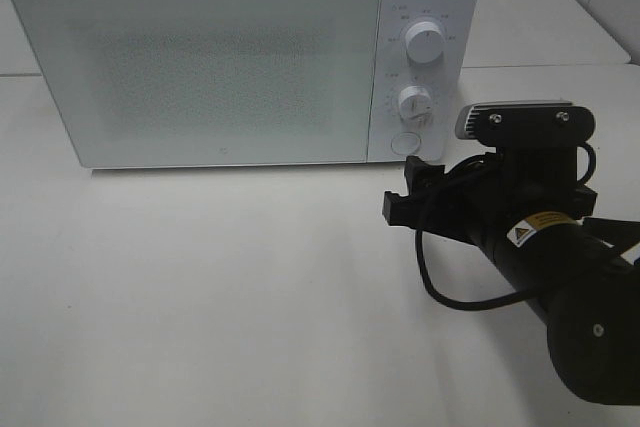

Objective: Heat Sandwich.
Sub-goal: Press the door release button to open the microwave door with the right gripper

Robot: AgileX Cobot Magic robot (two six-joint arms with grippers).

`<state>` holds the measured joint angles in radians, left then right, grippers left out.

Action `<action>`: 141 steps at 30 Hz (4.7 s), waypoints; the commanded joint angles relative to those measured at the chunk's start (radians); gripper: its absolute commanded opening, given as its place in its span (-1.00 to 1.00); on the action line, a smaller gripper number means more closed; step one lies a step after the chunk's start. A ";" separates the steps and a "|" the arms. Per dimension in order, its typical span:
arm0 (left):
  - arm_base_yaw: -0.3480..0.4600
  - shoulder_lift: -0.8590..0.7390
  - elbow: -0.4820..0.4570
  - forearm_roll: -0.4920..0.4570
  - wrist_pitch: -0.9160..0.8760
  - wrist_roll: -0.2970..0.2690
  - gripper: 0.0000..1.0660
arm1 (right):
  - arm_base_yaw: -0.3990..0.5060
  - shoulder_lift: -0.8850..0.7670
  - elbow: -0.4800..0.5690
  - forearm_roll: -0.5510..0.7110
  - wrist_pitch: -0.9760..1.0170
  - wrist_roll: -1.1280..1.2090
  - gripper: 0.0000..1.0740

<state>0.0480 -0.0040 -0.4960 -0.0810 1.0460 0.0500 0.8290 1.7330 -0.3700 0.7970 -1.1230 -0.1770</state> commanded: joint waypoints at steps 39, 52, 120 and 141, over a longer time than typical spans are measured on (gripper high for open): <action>-0.006 -0.024 0.002 -0.008 -0.010 0.000 0.83 | 0.022 0.002 -0.022 0.021 0.010 1.372 0.26; -0.006 -0.024 0.002 -0.008 -0.010 0.000 0.83 | 0.020 0.002 -0.022 0.027 0.013 1.601 -0.55; -0.006 -0.024 0.002 -0.008 -0.010 0.000 0.83 | -0.276 0.354 -0.446 -0.217 0.266 1.572 -1.00; -0.006 -0.024 0.002 -0.008 -0.010 0.000 0.83 | -0.307 0.377 -0.496 -0.205 0.157 1.539 -1.00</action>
<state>0.0480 -0.0040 -0.4960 -0.0810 1.0460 0.0500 0.5290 2.1190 -0.8520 0.6000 -0.8840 1.3860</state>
